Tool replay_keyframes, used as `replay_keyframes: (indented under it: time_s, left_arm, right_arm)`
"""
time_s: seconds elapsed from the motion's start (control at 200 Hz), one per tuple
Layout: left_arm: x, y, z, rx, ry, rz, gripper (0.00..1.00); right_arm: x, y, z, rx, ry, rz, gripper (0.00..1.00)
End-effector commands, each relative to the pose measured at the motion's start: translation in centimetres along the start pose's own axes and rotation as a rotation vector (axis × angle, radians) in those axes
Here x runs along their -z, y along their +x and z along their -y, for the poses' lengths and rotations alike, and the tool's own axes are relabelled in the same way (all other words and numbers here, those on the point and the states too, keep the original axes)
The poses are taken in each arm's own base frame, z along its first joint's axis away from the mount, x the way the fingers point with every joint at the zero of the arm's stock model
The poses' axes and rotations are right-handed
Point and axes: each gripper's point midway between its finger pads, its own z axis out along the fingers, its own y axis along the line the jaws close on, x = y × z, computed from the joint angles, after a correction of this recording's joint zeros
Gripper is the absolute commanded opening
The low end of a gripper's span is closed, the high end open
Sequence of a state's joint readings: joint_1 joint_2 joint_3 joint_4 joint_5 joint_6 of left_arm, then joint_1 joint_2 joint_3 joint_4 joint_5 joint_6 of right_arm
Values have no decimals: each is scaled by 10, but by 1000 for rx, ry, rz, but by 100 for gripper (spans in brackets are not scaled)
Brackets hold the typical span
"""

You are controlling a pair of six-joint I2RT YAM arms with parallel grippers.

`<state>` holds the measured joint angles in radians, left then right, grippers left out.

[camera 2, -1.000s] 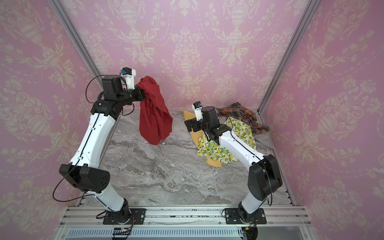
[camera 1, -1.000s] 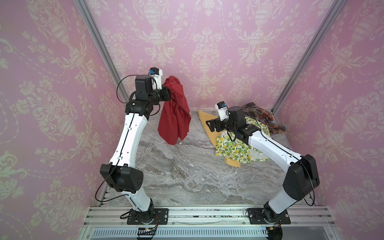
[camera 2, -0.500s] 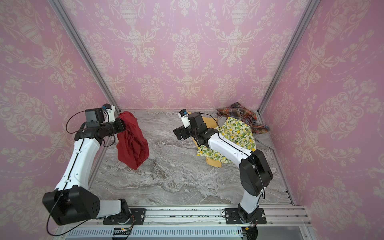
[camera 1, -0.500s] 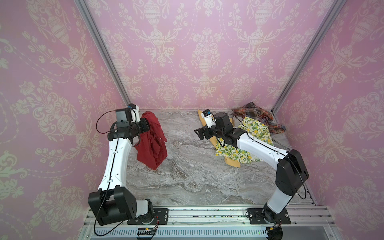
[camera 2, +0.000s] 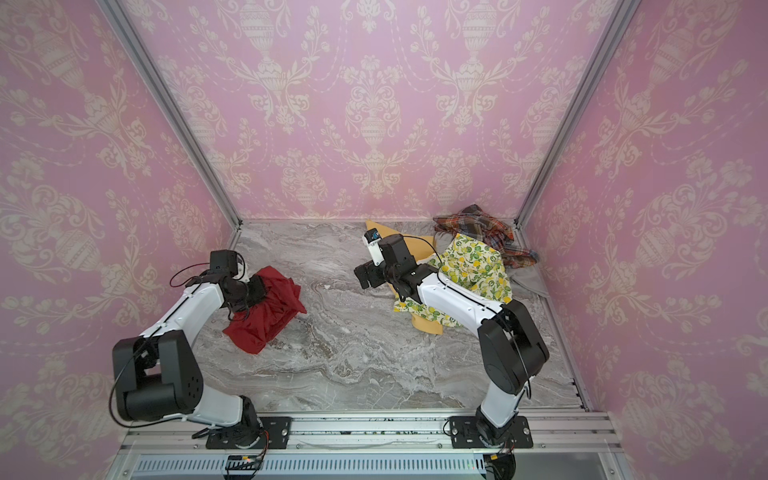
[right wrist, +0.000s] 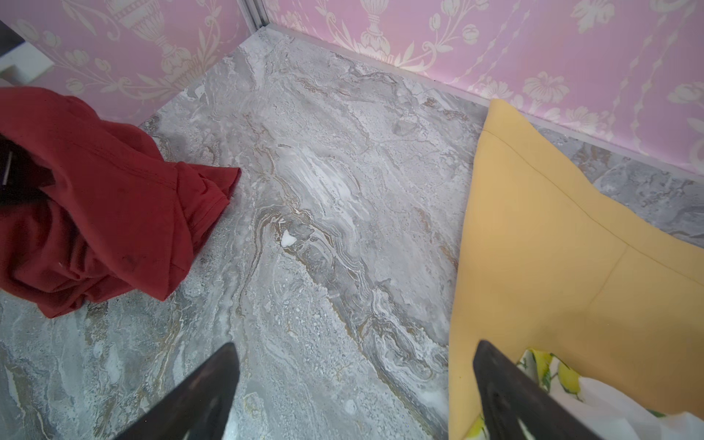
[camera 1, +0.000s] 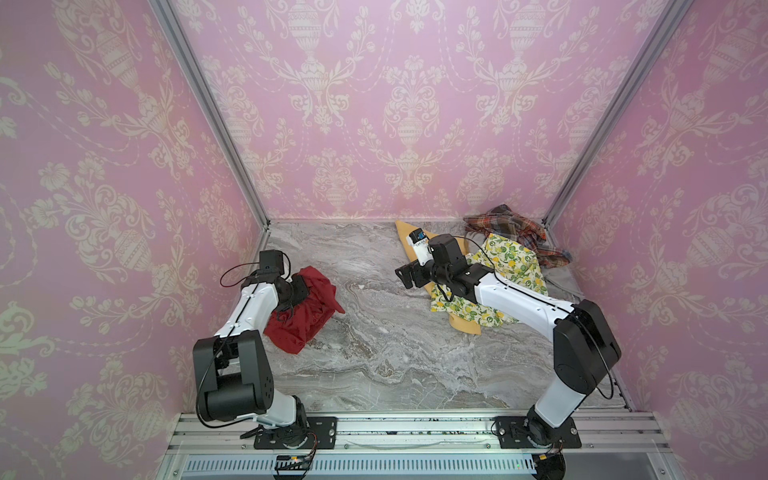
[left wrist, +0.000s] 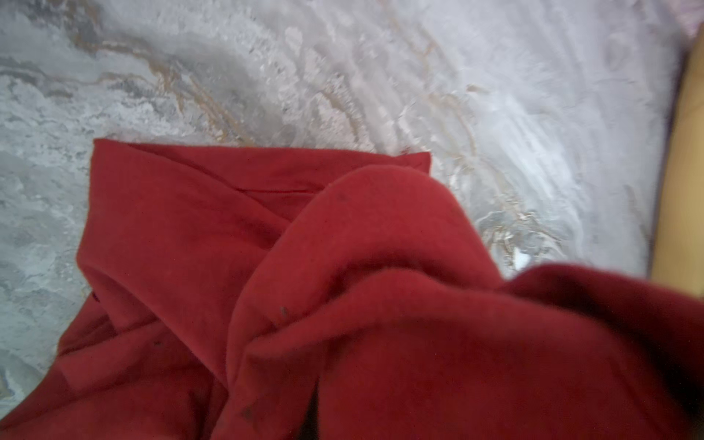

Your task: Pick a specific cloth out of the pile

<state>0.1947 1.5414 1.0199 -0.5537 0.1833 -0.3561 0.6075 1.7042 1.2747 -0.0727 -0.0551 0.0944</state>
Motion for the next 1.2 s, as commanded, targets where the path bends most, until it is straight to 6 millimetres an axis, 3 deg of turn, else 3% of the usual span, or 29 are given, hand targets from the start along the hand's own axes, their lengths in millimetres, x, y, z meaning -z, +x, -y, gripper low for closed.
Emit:
replay_keyframes:
  time_s: [0.0,0.19,0.43,0.616,0.776,1.026,1.051,1.196]
  left_arm:
    - [-16,15,-13,-41,-119,-93,0]
    - [-40,28,-15,-57,-155,-159,5]
    - [-38,19,-13,-70,-175,-150,18]
    - [-1,-13,22,-130,-114,-22,63]
    - [26,-21,58,-212,-51,90,99]
    - [52,-23,89,-272,23,207,99]
    - [55,-24,91,-279,29,225,99]
    - [80,-35,101,-317,78,353,99]
  right_arm:
    - [13,-6,2,-25,33,25,97]
    - [13,-2,9,-8,72,11,97]
    - [12,3,13,3,90,4,97]
    - [13,1,14,6,91,11,98]
    - [19,-1,17,4,105,12,100]
    - [54,-13,26,-3,126,74,100]
    - [53,1,29,-5,131,49,100]
    - [78,1,47,-6,179,93,100]
